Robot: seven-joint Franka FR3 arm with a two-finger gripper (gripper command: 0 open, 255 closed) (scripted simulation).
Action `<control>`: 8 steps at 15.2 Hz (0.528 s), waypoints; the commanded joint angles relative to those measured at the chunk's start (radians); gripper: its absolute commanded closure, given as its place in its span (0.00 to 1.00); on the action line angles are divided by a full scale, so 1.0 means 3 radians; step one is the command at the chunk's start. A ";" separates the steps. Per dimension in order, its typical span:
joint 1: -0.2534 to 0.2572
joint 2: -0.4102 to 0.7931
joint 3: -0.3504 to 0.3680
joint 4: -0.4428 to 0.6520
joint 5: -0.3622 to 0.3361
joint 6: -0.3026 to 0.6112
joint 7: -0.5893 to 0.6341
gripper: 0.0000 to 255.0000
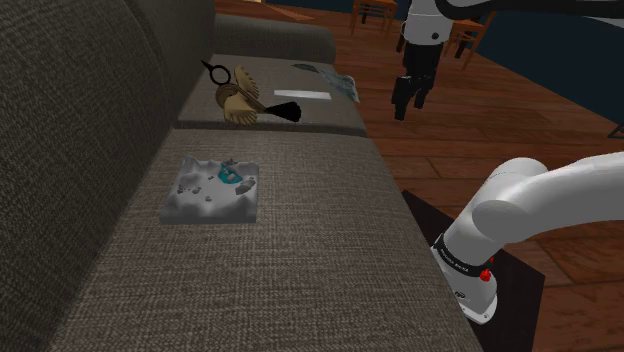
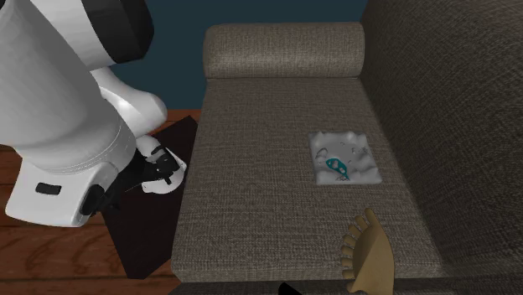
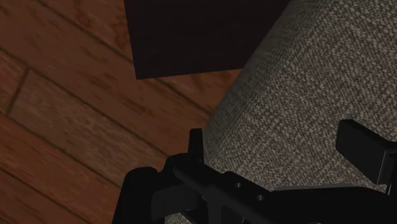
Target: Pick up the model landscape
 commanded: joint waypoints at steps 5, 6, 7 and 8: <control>0.0158 0.0275 0.0261 0.0171 0.0063 0.0181 0.0100 0.00; 0.0193 0.0347 0.0326 0.0219 0.0071 0.0223 0.0126 0.00; 0.0227 0.0420 0.0391 0.0269 0.0076 0.0264 0.0151 0.00; 0.0260 0.0494 0.0456 0.0322 0.0078 0.0302 0.0178 0.00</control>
